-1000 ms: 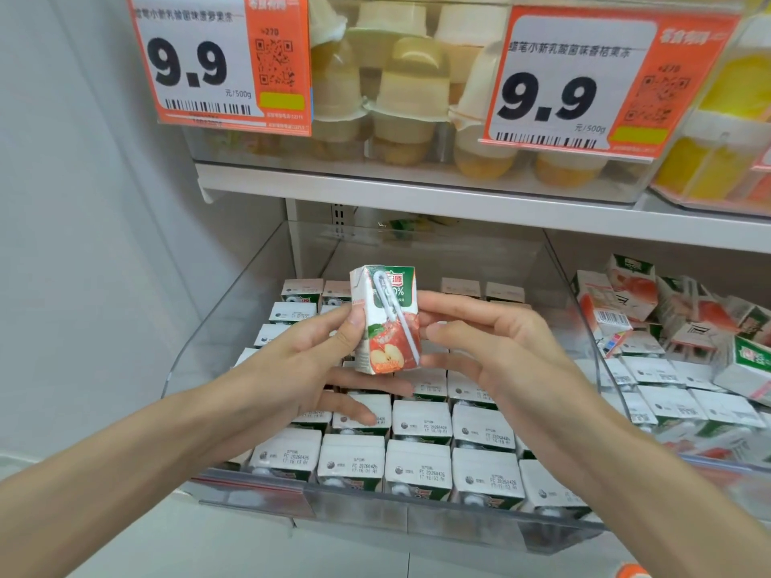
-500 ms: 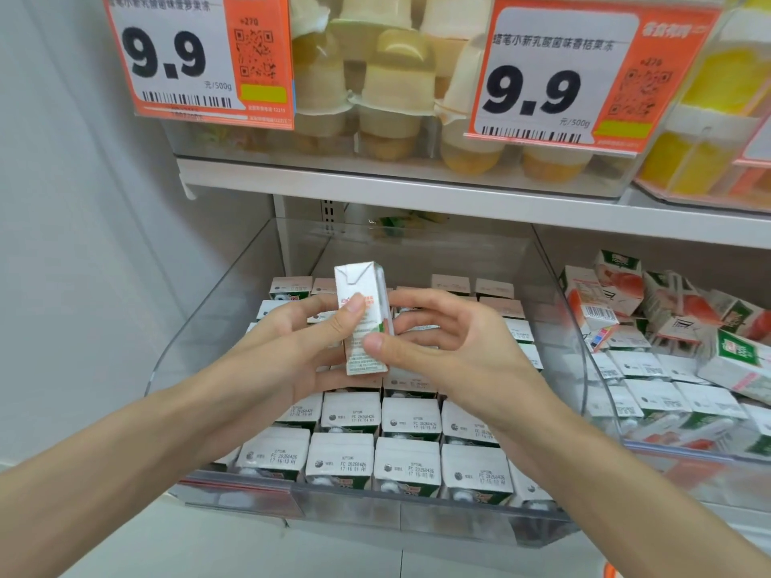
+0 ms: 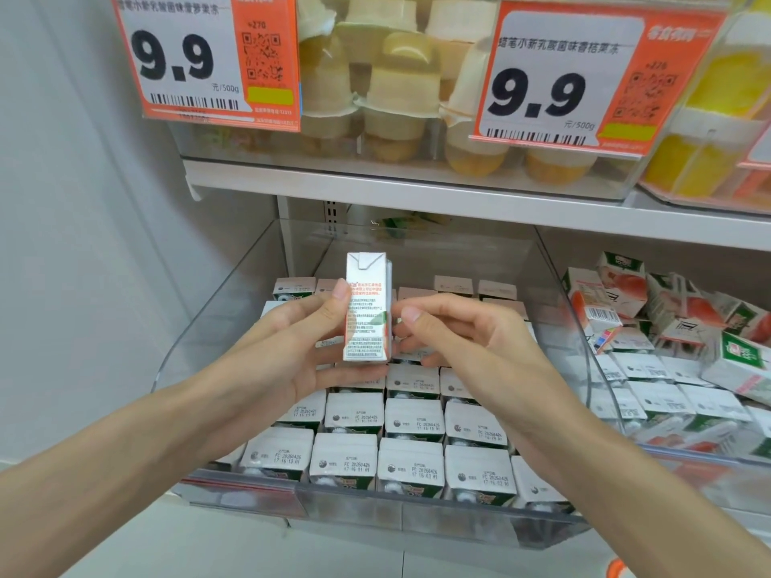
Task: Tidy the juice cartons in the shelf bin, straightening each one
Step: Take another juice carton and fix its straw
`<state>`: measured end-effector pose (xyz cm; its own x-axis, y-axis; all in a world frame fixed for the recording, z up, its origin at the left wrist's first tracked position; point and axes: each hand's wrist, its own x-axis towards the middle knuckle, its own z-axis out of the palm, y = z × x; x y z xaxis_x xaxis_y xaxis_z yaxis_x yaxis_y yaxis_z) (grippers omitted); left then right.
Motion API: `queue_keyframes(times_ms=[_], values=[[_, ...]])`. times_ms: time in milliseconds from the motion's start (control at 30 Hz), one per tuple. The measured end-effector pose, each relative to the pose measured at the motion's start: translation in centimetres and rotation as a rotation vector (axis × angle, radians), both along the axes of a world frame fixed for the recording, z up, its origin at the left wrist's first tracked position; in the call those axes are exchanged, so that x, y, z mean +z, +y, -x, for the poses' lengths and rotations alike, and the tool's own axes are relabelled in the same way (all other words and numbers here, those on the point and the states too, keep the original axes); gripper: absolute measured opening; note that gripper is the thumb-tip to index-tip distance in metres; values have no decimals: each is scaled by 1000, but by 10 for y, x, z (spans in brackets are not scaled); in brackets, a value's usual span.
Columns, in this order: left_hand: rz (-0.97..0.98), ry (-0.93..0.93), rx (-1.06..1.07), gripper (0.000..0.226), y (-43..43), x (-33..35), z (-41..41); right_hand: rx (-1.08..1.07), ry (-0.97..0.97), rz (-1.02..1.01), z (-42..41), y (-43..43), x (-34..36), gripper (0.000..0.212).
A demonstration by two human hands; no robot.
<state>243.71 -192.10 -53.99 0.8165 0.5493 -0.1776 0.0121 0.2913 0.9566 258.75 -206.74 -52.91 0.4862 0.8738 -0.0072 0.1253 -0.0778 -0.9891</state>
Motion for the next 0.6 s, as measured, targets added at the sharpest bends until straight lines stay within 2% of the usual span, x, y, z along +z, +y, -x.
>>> queue_keyframes(times_ms=[300, 600], values=[[-3, -15, -45, 38, 0, 0, 2, -1, -9, 11, 1, 2, 0, 18], [-60, 60, -42, 49, -3, 1, 2, -3, 19, -8, 1, 4, -3, 17]])
